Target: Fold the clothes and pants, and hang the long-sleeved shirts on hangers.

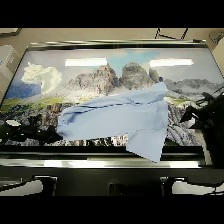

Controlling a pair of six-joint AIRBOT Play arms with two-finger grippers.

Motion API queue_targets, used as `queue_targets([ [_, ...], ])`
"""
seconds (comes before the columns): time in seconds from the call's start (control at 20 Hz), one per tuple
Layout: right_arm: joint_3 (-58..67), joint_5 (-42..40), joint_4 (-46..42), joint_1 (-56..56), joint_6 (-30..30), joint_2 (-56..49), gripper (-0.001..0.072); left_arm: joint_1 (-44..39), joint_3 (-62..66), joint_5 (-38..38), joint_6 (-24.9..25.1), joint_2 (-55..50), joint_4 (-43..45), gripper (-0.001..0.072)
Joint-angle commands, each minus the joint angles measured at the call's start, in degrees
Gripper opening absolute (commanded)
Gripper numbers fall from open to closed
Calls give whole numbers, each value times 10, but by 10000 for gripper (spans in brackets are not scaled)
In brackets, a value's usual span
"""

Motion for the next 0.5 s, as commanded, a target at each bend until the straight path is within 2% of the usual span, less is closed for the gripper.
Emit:
queue_targets([
  [0.0,-77,-63,42,0,-10,0,567,-5,0,19,-2,23,1,25],
  [0.2,-154,-160,155,1,-40,-15,566,-5,0,13,-2,66,1,25],
  [0.4,-167,-209,168,57,-41,-40,553,-5,0,13,-4,95,0,25],
  [0.45,-166,-217,169,75,-38,-40,399,-5,1,13,-4,99,0,25],
])
